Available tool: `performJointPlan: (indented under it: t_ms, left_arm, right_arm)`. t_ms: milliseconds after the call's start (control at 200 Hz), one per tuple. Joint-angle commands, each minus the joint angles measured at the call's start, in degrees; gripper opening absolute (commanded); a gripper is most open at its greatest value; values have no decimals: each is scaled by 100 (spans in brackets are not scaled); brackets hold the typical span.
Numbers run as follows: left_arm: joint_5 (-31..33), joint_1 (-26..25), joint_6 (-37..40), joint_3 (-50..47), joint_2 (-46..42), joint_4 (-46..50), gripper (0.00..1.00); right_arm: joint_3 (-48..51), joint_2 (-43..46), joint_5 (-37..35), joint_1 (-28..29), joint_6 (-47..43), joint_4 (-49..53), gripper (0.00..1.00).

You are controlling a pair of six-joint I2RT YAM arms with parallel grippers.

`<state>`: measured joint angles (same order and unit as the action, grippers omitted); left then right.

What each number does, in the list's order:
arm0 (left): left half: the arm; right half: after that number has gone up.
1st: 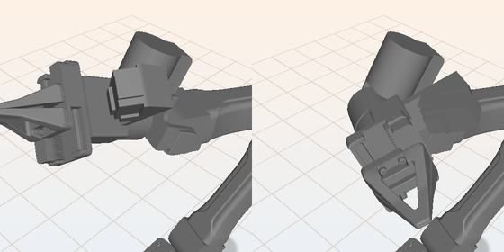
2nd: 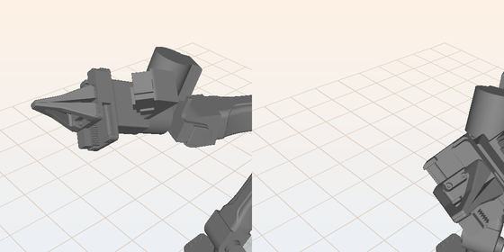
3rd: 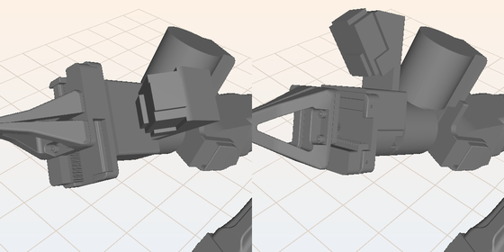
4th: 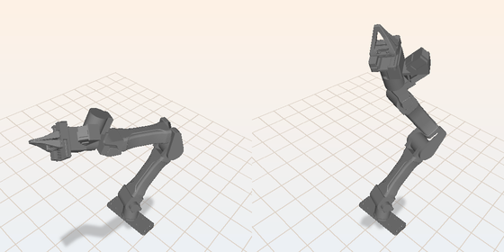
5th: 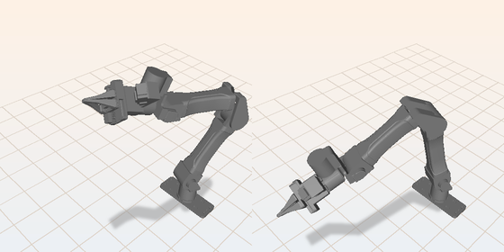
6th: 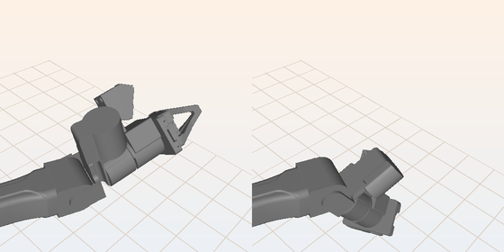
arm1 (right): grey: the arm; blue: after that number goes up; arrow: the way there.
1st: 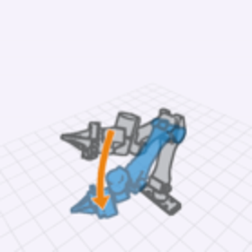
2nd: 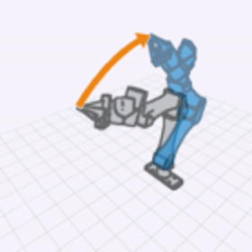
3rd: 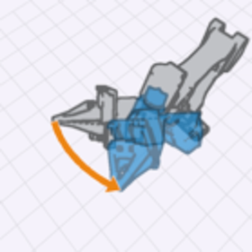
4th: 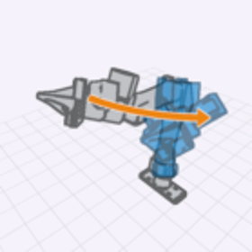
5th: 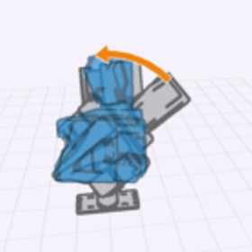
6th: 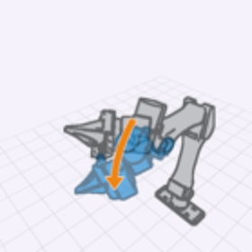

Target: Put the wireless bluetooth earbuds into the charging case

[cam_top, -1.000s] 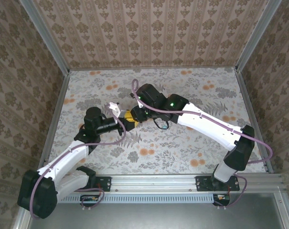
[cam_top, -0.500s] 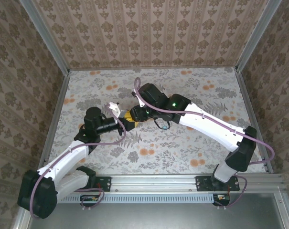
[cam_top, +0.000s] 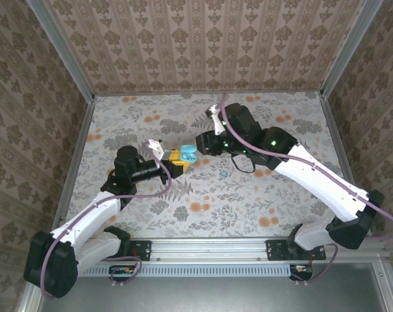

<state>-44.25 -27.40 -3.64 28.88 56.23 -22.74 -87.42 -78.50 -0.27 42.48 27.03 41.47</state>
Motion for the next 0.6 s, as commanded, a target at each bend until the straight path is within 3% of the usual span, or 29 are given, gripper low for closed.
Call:
performJointPlan:
  t_ms: [0, 150, 340, 510, 595]
  left_arm:
    - [41, -29, 87, -58, -177, -100, 35]
    - [123, -21, 140, -32, -204, 50, 35]
    - [116, -27, 136, -15, -164, 59, 35]
    - [107, 4, 168, -19, -193, 127, 35]
    - [130, 17, 182, -41, -250, 165, 35]
  right_arm:
    - [514, 260, 259, -571, 404, 104, 41]
    - [1231, 156, 611, -1203, 589, 92, 41]
    - [1570, -777, 967, -1381, 461, -3, 40]
    - [1286, -1678, 1300, -1366, -345, -48, 37]
    - [1082, -2055, 1038, -1290, -887, 145, 37]
